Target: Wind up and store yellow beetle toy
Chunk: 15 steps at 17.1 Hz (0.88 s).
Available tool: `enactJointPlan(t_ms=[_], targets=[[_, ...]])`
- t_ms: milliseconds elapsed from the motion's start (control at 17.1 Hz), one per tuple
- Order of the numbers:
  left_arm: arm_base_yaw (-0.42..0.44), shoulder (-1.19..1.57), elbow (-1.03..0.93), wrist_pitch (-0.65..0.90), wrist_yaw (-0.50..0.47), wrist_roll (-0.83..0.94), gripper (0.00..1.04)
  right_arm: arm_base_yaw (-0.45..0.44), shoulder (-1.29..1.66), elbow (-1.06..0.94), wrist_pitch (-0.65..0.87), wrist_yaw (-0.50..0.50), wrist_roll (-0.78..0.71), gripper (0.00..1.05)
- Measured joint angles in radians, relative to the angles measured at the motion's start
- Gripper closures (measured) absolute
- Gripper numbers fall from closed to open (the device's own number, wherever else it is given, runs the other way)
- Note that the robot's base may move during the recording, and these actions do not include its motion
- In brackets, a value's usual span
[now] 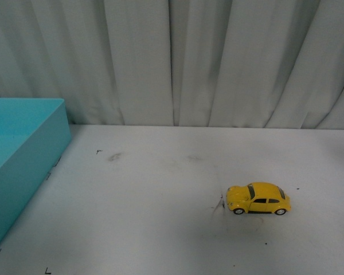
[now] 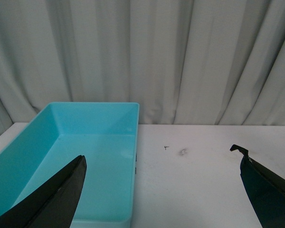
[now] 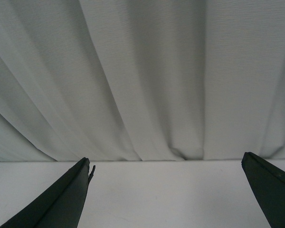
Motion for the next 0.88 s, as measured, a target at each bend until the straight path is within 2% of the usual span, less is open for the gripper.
enactJointPlan(t_ms=[59, 293, 527, 762, 879], targets=[[0.000, 0.000, 0.000, 0.000, 0.000, 0.000, 0.07, 0.029, 0.047, 0.055, -0.022, -0.013, -0.019, 0.07], [0.000, 0.000, 0.000, 0.000, 0.000, 0.000, 0.07, 0.158, 0.150, 0.246, -0.178, -0.175, -0.163, 0.07], [0.000, 0.000, 0.000, 0.000, 0.000, 0.000, 0.07, 0.224, 0.208, 0.302, -0.337, -0.289, -0.349, 0.07], [0.000, 0.000, 0.000, 0.000, 0.000, 0.000, 0.07, 0.260, 0.302, 0.378, -0.626, -0.428, -0.686, 0.07], [0.000, 0.000, 0.000, 0.000, 0.000, 0.000, 0.07, 0.260, 0.366, 0.439, -0.784, -0.446, -0.880, 0.07]])
